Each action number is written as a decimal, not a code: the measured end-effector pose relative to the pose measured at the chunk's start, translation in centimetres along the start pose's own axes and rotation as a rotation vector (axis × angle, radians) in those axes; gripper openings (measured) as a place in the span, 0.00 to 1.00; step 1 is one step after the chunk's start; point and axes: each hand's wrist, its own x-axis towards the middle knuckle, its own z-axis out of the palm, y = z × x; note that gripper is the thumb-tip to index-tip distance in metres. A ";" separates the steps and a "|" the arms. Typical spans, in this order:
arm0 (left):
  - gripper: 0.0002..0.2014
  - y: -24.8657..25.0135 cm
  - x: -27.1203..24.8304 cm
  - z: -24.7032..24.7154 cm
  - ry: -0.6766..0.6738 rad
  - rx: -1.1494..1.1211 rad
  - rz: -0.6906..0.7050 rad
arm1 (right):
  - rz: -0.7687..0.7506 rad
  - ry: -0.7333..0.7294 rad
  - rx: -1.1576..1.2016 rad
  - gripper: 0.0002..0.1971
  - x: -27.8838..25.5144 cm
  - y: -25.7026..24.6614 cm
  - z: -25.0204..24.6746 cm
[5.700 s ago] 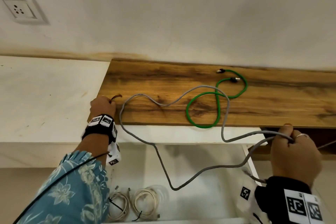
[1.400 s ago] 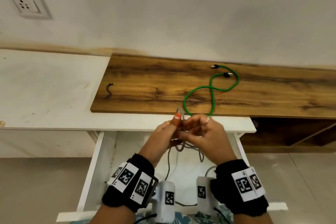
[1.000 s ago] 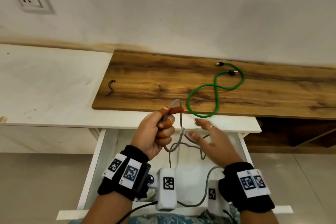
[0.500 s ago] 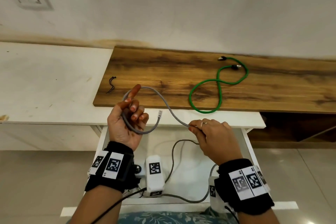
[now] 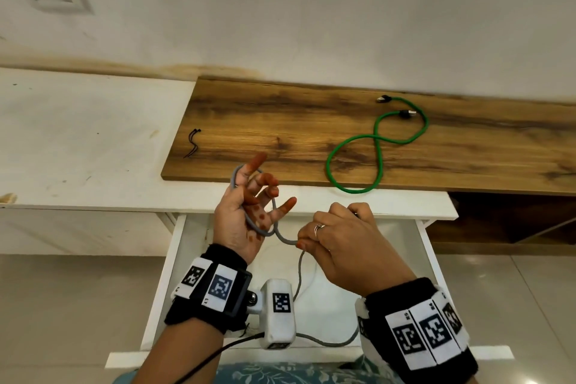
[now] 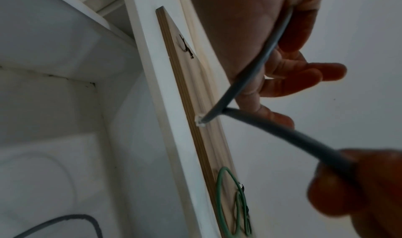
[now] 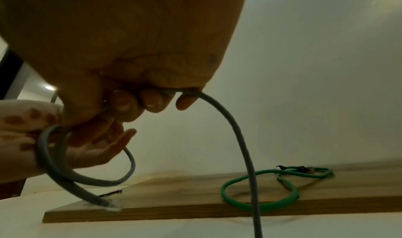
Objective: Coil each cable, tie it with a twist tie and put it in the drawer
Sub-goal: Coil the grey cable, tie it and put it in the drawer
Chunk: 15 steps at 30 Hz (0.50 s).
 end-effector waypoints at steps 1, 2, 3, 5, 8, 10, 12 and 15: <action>0.24 -0.2 0.0 0.1 -0.008 0.003 -0.020 | 0.000 -0.003 0.010 0.16 0.0 0.0 -0.1; 0.24 -0.4 -0.1 0.3 -0.014 0.005 -0.040 | -0.002 -0.011 0.016 0.16 0.1 -0.1 -0.2; 0.24 -0.6 -0.2 0.5 -0.021 0.007 -0.062 | -0.006 -0.023 0.020 0.15 0.1 -0.1 -0.3; 0.25 -1.1 -0.5 1.0 -0.036 0.036 -0.108 | -0.027 -0.037 0.052 0.13 0.2 0.0 -0.1; 0.25 -1.7 -1.1 1.8 -0.058 0.122 -0.183 | -0.064 -0.054 0.124 0.09 0.1 0.5 -0.2; 0.24 -2.0 -1.3 2.1 -0.097 0.148 -0.237 | -0.082 -0.062 0.171 0.09 0.0 0.8 -0.5; 0.22 -2.3 -1.4 2.3 -0.115 0.161 -0.287 | -0.088 -0.048 0.218 0.12 0.1 1.2 -0.8; 0.17 -2.8 -1.9 2.7 -0.149 0.271 -0.356 | 0.007 0.006 0.268 0.24 0.2 1.7 -1.0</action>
